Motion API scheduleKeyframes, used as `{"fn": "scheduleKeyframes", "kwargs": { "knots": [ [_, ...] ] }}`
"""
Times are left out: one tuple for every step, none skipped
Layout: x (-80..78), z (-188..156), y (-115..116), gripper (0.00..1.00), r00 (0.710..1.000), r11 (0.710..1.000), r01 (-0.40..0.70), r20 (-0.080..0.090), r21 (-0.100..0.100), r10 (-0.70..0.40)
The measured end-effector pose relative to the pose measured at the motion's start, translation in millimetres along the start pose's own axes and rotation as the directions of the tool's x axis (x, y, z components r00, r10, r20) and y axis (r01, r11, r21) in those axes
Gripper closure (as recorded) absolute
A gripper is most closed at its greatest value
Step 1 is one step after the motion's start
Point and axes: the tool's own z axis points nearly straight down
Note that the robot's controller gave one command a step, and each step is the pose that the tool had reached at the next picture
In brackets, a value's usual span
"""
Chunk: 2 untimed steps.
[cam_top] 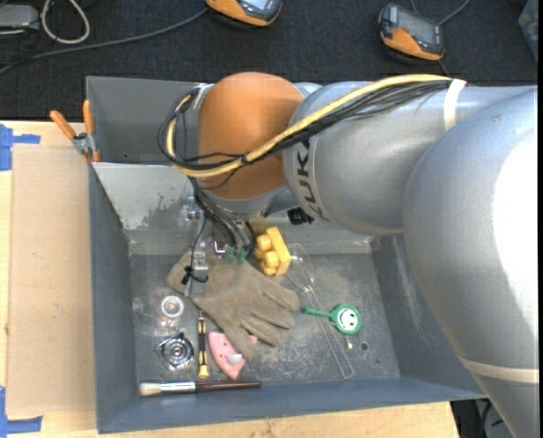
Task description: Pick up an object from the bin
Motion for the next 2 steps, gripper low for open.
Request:
{"fn": "scheduleKeyframes", "kwargs": {
  "knots": [
    [0.0,0,0,0.00,1.000,1.000,0.000,0.000,0.000,0.000],
    [-11.0,24,-25,0.00,0.982,0.982,0.187,-0.001,0.000,-0.187]
  ]
}}
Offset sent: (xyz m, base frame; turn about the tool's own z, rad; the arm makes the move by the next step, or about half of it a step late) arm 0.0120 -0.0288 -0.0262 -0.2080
